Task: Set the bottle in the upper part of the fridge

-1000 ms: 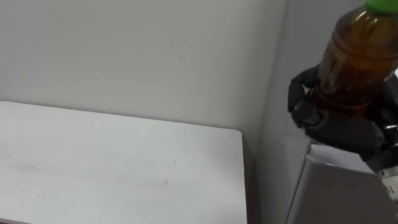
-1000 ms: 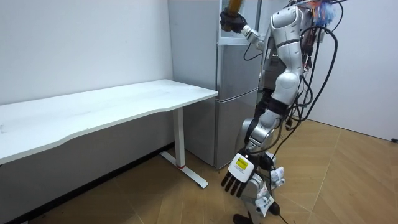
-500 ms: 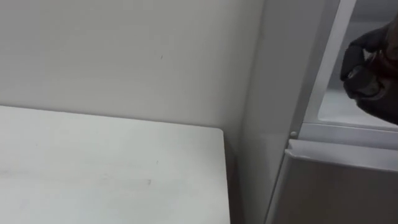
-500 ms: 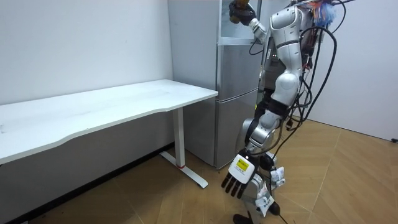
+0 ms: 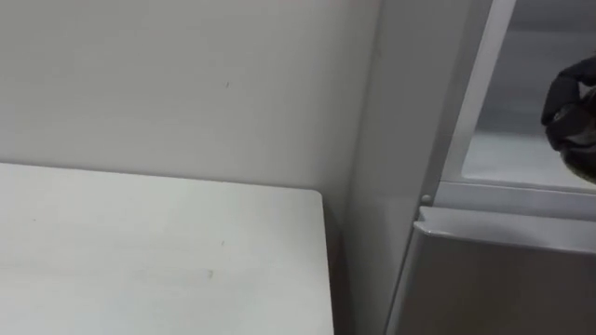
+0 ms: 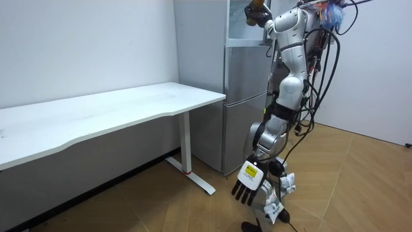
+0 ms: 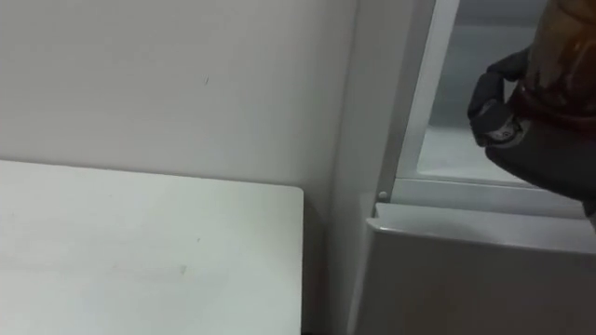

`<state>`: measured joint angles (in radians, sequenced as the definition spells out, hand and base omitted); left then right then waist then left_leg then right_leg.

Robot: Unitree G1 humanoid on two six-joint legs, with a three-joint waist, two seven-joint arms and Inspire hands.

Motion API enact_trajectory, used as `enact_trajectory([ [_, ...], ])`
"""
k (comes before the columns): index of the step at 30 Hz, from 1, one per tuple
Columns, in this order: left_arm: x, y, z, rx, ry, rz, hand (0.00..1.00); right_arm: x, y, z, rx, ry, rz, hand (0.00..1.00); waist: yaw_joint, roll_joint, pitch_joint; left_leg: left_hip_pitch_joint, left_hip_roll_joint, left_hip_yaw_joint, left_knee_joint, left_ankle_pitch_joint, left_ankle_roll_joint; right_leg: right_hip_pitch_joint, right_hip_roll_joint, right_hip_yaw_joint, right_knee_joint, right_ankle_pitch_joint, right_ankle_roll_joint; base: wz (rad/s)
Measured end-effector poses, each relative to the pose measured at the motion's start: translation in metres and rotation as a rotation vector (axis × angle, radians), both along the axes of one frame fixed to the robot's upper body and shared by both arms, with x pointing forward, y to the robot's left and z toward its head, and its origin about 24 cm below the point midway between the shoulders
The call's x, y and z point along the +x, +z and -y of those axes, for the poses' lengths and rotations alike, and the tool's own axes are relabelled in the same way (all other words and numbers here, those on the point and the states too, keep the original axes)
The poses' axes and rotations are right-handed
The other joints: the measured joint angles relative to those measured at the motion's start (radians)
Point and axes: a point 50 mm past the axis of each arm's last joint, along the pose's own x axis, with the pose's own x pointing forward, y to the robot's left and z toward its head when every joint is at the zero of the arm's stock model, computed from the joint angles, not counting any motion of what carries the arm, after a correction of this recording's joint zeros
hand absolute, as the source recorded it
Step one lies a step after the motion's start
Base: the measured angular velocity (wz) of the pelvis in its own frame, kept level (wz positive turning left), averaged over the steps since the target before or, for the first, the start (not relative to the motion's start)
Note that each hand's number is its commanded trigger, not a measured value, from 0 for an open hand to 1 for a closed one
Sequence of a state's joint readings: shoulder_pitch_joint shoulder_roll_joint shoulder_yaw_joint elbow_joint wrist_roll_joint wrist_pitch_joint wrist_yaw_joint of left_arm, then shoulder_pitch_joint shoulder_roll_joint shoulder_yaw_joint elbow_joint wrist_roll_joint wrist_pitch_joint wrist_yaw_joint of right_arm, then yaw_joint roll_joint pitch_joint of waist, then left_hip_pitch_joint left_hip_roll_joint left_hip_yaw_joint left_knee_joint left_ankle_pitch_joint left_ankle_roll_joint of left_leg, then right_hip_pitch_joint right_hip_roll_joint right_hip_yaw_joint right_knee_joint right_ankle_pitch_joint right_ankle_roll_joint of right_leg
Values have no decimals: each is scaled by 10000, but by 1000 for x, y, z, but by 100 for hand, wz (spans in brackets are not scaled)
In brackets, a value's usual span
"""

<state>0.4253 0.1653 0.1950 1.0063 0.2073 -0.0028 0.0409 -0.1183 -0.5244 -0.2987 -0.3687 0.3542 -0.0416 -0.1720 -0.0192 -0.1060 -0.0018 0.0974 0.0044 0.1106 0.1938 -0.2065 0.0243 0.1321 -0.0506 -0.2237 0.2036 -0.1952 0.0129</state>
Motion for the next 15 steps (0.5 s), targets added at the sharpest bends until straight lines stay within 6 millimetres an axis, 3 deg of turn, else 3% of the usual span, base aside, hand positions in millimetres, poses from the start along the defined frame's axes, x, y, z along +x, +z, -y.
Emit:
enact_trajectory([
  [11,4,2,-8,166,149,126,0,16,-38,31,1599,-918,-1718,100,366,-45,29,5,0,-42,-3,1,-1,-3,-1,-31,2,1,-2,0],
  [15,5,3,-10,206,249,180,0,20,-53,43,2334,-1331,-2297,100,504,-141,81,-88,-18,-157,19,1,1,-19,-14,-145,-9,-1,0,7],
])
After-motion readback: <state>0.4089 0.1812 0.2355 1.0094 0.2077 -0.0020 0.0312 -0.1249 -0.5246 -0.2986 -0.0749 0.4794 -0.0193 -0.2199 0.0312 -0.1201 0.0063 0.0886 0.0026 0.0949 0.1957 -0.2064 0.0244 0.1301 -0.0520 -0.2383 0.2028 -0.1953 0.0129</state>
